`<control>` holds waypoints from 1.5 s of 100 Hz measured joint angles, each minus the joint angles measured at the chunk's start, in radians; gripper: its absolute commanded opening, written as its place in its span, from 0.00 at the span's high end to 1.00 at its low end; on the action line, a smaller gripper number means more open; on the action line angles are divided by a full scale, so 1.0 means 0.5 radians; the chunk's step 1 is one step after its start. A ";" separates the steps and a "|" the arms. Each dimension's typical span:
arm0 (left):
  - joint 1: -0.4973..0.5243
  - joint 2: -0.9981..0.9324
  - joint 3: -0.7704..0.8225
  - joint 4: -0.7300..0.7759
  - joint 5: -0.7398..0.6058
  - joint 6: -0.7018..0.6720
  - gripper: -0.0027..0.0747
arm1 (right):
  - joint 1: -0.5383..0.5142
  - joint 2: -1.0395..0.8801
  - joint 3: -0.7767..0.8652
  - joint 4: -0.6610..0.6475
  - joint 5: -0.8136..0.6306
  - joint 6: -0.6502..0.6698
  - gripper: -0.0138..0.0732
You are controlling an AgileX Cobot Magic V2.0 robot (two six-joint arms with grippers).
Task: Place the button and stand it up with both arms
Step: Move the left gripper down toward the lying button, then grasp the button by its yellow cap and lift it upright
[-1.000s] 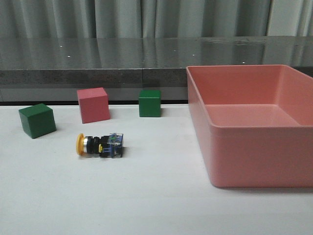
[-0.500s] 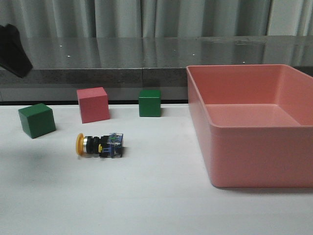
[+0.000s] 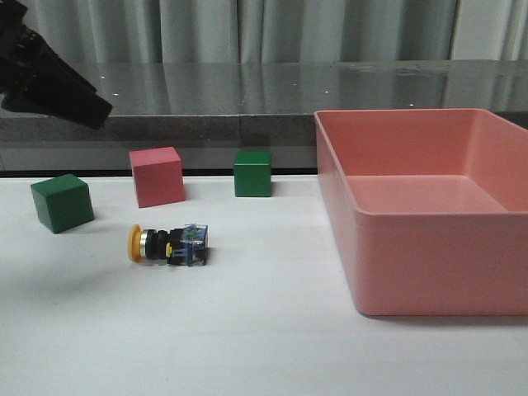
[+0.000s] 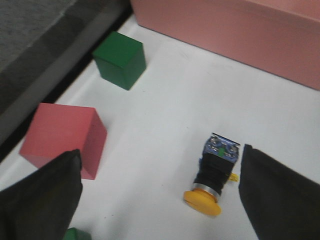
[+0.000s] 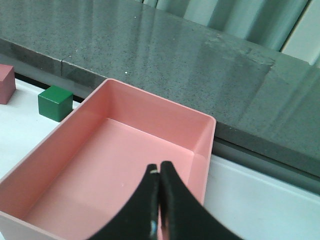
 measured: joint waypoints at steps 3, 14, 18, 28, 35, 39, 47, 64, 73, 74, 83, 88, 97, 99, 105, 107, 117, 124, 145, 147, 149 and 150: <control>0.017 0.006 -0.003 -0.031 -0.004 0.009 0.18 | 0.000 0.000 0.000 0.000 0.000 0.000 0.91; 0.044 0.010 -0.003 -0.083 -0.001 0.018 0.18 | 0.000 0.000 0.000 0.000 0.000 0.000 0.91; 0.044 0.010 -0.003 -0.084 0.021 0.018 0.18 | 0.000 0.000 0.000 0.000 0.000 0.000 0.91; 0.044 0.010 -0.003 -0.089 0.079 0.018 0.18 | 0.000 0.000 0.000 0.000 0.000 0.000 0.91; 0.044 0.015 -0.003 -0.089 0.116 0.028 0.18 | 0.000 0.000 0.000 0.000 0.000 0.000 0.91; 0.044 0.025 -0.003 -0.089 0.137 0.065 0.18 | 0.000 0.000 0.000 0.000 0.000 0.000 0.91; 0.044 0.069 -0.008 -0.089 0.238 0.206 0.19 | 0.000 0.000 0.000 0.001 0.000 0.000 0.91; 0.044 0.202 -0.008 -0.095 0.418 0.439 0.27 | 0.000 0.000 0.000 0.001 0.000 0.000 0.91; 0.044 0.273 -0.008 -0.120 0.436 0.532 0.30 | 0.000 0.000 0.000 0.001 0.000 0.000 0.91; 0.044 0.279 -0.008 -0.129 0.436 0.546 0.30 | 0.000 0.000 0.000 0.001 0.000 0.000 0.91; 0.044 0.354 -0.008 -0.164 0.436 0.605 0.30 | 0.000 0.000 0.000 0.001 0.000 0.000 0.91; 0.044 0.389 -0.011 -0.183 0.436 0.626 0.30 | 0.000 0.000 0.000 0.001 0.000 0.000 0.91; 0.044 0.453 -0.009 -0.207 0.436 0.653 0.30 | 0.000 0.000 0.000 0.001 0.000 0.000 0.91; 0.039 0.468 -0.009 -0.206 0.436 0.664 0.30 | 0.000 0.000 0.000 0.001 0.000 0.000 0.91; 0.029 0.507 -0.009 -0.208 0.428 0.693 0.30 | 0.000 0.000 0.000 0.001 0.000 0.000 0.91; 0.024 0.518 -0.009 -0.211 0.423 0.704 0.30 | 0.000 0.000 0.000 0.001 0.000 0.000 0.91; -0.008 0.567 -0.009 -0.239 0.414 0.760 0.30 | 0.000 0.000 0.000 0.001 0.000 0.000 0.91; -0.037 0.605 -0.012 -0.262 0.390 0.785 0.30 | 0.000 0.000 0.000 0.001 0.000 0.000 0.91; -0.118 0.695 -0.012 -0.275 0.263 0.816 0.30 | 0.000 0.000 0.000 0.001 0.000 0.000 0.91; -0.118 0.703 -0.014 -0.275 0.259 0.815 0.30 | 0.000 0.000 0.000 0.001 0.000 0.000 0.91; -0.122 0.707 -0.014 -0.279 0.253 0.820 0.30 | 0.000 0.000 0.000 0.001 0.000 0.000 0.91; -0.122 0.707 -0.014 -0.279 0.254 0.820 0.30 | 0.000 0.000 0.000 0.001 0.000 0.000 0.91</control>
